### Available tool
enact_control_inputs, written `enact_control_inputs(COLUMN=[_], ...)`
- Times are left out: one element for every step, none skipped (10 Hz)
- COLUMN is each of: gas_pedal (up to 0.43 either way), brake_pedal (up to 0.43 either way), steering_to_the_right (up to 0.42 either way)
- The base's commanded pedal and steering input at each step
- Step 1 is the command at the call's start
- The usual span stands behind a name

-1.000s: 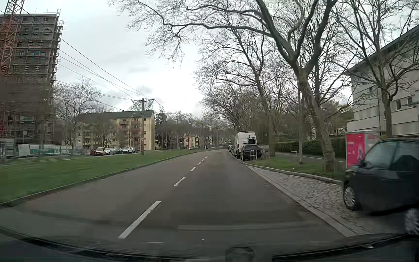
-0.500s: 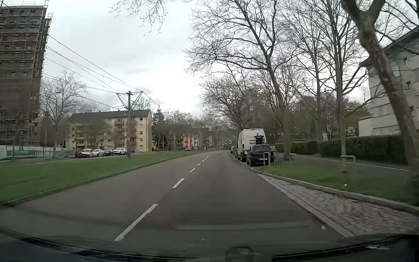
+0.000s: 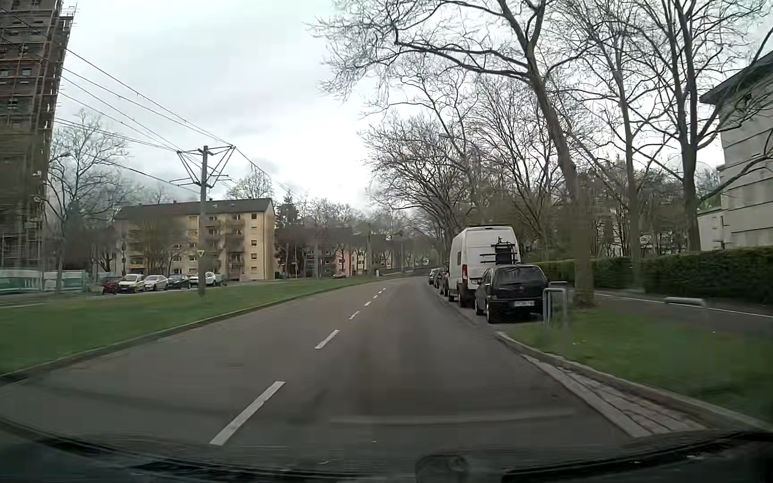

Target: Follow the waypoints while adhering to traffic rules and regulations

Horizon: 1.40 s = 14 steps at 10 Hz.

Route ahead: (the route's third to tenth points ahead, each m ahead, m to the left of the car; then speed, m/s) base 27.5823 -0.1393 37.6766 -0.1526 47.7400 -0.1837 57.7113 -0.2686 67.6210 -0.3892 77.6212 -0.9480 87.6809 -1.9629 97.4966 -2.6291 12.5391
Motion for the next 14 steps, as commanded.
enact_control_inputs(gas_pedal=[0.130,0.130,0.130,0.130,0.130,0.130,0.130,0.130,0.130,0.130,0.130,0.130,0.130,0.130], brake_pedal=[0.000,0.000,0.000,0.000,0.000,0.000,0.000,0.000,0.000,0.000,0.000,0.000,0.000,0.000], steering_to_the_right=[0.000,0.000,0.000,0.000,0.000,0.000,0.000,0.000,0.000,0.000,0.000,0.001,0.001,0.001])
